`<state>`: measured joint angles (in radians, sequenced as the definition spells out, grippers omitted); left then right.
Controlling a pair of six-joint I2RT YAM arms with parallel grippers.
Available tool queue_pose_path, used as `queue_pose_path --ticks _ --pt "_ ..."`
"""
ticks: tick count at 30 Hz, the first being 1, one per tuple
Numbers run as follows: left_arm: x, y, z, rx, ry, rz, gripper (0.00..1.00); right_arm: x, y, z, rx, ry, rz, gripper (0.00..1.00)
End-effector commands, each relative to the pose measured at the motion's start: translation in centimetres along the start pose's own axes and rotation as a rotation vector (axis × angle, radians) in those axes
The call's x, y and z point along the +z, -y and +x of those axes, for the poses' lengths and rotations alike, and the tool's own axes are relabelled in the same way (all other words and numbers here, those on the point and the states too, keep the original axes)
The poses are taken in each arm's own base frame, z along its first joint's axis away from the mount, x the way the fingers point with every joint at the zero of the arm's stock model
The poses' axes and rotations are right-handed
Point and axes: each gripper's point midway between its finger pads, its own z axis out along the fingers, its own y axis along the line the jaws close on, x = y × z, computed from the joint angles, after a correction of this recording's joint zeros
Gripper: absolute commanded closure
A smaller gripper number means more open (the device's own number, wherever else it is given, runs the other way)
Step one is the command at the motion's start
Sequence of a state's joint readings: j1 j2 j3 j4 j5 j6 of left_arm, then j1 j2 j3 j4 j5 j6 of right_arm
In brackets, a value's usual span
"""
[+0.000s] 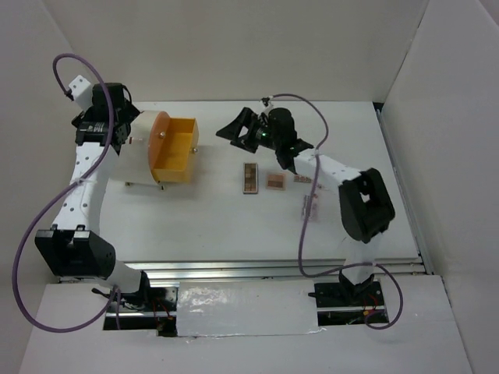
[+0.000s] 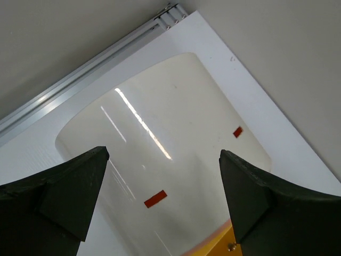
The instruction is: Organize the makeup
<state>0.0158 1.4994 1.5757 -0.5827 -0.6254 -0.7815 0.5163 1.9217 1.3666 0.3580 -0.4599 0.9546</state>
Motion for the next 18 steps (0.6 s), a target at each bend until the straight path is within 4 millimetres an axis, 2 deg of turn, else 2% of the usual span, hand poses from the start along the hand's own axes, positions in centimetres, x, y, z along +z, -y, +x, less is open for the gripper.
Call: queue_pose_path --ticks 1,3,4,6,7,8,9,10,12,13,14,15,16,17,18 --pt "-5.2 1.8 -5.7 0.019 0.083 0.175 0.01 -6.9 0.7 -2.5 -0.185 0.077 0.33 0.01" --pt "-6.3 1.9 -6.6 0.032 0.087 0.203 0.01 -9.9 2.3 -2.6 -0.212 0.101 0.487 0.0" --pt "-7.5 2.0 -7.7 0.029 0.105 0.222 0.01 -12.6 2.1 -3.9 -0.249 0.173 0.564 0.0" --pt "-9.2 2.3 -8.9 0.027 0.132 0.257 0.01 -16.4 4.5 -2.4 -0.268 0.15 0.719 0.0" --pt "-10.1 2.0 -9.8 0.018 0.148 0.254 0.01 -18.6 4.1 -3.1 -0.295 0.2 0.76 0.0" --pt "-11.5 2.5 -9.3 0.114 0.149 0.28 0.01 -20.2 5.1 -2.1 -0.3 0.166 0.827 0.0" --pt "-12.9 2.4 -9.9 0.122 0.179 0.293 0.01 -21.6 5.7 -1.8 -0.298 0.162 0.88 0.0" --pt "-14.2 3.3 -9.4 0.169 0.183 0.341 0.01 -24.1 6.4 -1.9 -0.286 0.198 0.983 0.0" --pt "-16.1 3.5 -9.3 0.188 0.195 0.381 0.01 -26.5 8.1 -1.4 -0.277 0.226 1.072 0.0" --pt "-17.0 4.0 -8.3 0.219 0.179 0.411 0.01 -27.6 8.3 -1.7 -0.259 0.248 1.076 0.0" --pt "-17.4 3.9 -7.9 0.232 0.171 0.422 0.0 -28.3 9.3 -1.1 -0.245 0.226 1.093 0.0" --pt "-17.6 3.4 -6.8 0.253 0.152 0.43 0.01 -28.6 9.4 -1.0 -0.247 0.217 1.086 0.0" --pt "-17.4 3.0 -6.0 0.268 0.136 0.431 0.01 -29.2 10.4 -0.7 -0.234 0.201 1.108 0.0" --pt "-18.0 2.0 -5.8 0.265 0.139 0.436 0.01 -29.5 10.9 -0.6 -0.224 0.198 1.122 0.0" --pt "-17.1 1.1 -3.8 0.298 0.099 0.422 0.01 -29.6 11.6 -0.3 -0.217 0.182 1.132 0.0"
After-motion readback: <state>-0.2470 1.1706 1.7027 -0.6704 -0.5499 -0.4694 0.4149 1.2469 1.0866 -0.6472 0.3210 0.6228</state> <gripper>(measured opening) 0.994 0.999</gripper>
